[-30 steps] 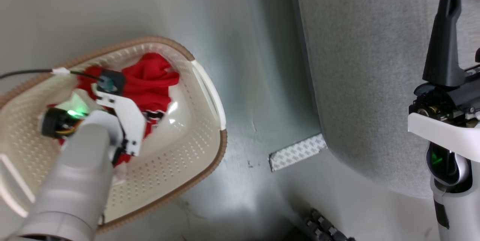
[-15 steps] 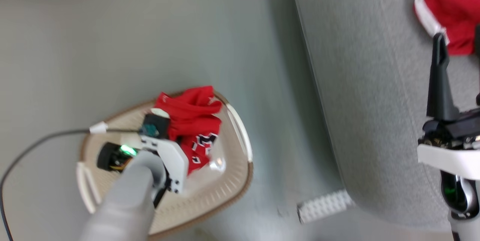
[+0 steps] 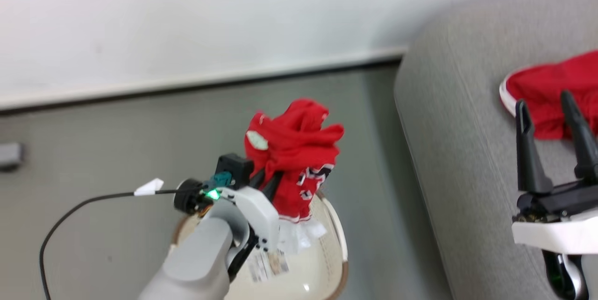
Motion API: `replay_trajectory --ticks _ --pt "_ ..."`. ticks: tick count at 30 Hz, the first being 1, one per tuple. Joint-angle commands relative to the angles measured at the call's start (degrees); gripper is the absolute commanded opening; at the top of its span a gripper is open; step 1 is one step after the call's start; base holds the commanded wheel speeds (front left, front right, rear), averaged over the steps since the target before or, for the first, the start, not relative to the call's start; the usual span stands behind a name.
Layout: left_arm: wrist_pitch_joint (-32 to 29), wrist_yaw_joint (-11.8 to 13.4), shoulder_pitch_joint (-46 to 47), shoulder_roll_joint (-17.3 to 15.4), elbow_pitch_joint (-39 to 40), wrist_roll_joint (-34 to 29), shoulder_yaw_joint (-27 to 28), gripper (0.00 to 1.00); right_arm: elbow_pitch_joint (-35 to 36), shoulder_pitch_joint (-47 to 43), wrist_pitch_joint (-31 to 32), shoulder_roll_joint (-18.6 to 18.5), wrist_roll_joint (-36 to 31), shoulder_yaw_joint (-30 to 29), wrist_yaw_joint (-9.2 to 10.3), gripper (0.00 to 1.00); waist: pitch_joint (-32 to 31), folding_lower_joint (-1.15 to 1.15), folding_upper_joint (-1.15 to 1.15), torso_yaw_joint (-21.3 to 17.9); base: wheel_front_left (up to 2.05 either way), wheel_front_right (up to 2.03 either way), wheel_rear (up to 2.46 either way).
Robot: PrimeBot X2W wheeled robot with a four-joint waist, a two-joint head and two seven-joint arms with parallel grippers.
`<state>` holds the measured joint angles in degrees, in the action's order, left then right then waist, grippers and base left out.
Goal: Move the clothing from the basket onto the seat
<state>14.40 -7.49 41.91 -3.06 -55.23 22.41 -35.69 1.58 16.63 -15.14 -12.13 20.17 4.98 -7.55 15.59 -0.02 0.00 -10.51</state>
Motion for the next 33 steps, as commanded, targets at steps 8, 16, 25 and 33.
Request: replay_trajectory --ticks 8,16,25,33 --pt "0.69 0.59 0.34 -1.96 11.37 1.41 1.18 0.0 -1.34 -4.08 0.01 0.27 -0.3 1.55 0.13 1.0 -8.7 0.02 0.0 2.38 0.0 0.0 0.0" --pt "-3.88 2.57 2.77 -3.96 22.33 2.21 2.38 0.0 -2.91 -5.73 0.01 -0.02 0.46 4.35 0.13 1.0 -11.97 0.02 0.0 2.01 0.0 0.0 0.0" --pt "-8.73 4.57 2.71 -5.76 31.13 2.32 2.53 0.0 -3.66 -5.22 0.01 0.59 1.11 7.95 0.13 1.0 -11.88 0.02 0.0 1.6 0.0 0.0 0.0" --pt "-10.53 5.54 1.91 -5.9 33.92 2.1 1.48 0.0 -4.22 -3.02 0.01 -0.5 2.65 13.91 0.13 1.0 -11.35 0.02 0.0 2.17 0.0 0.0 0.0"
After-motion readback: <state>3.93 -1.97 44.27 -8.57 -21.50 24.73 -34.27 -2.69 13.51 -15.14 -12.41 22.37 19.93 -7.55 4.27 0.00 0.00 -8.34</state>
